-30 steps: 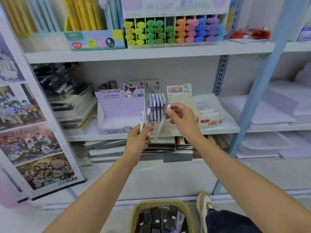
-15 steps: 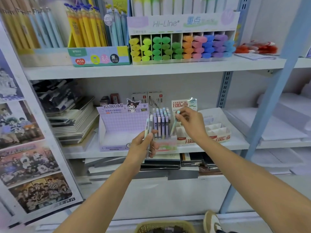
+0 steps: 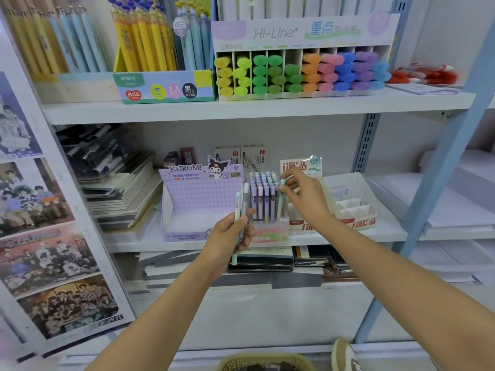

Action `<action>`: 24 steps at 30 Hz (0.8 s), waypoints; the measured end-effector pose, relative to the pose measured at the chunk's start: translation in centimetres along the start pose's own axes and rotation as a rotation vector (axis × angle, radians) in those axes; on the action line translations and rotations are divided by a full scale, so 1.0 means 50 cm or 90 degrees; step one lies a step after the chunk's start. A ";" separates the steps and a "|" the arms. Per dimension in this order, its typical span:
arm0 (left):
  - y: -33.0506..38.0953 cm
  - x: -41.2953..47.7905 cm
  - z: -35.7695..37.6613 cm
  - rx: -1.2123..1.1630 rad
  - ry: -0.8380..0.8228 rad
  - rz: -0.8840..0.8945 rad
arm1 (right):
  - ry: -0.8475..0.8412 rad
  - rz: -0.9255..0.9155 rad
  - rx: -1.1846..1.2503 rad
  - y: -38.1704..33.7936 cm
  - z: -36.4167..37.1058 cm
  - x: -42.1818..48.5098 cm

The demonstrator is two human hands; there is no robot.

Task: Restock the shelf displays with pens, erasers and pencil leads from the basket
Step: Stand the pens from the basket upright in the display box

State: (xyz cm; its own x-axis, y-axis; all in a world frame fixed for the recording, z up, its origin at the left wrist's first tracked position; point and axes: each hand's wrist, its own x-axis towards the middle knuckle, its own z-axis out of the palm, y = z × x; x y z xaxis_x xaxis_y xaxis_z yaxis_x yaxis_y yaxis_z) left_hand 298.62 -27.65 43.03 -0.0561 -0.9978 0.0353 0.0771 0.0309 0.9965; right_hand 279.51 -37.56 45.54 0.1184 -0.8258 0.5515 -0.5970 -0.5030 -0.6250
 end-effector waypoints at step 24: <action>0.030 -0.038 0.009 0.000 -0.021 -0.022 | -0.206 0.146 0.511 -0.124 -0.049 -0.049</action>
State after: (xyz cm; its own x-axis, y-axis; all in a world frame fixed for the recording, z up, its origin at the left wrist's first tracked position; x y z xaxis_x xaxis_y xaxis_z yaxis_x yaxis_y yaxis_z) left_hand 298.40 -25.68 44.49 -0.0918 -0.9958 0.0040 0.0748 -0.0029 0.9972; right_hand 280.98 -31.82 49.42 0.3549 -0.8984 0.2587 0.0864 -0.2440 -0.9659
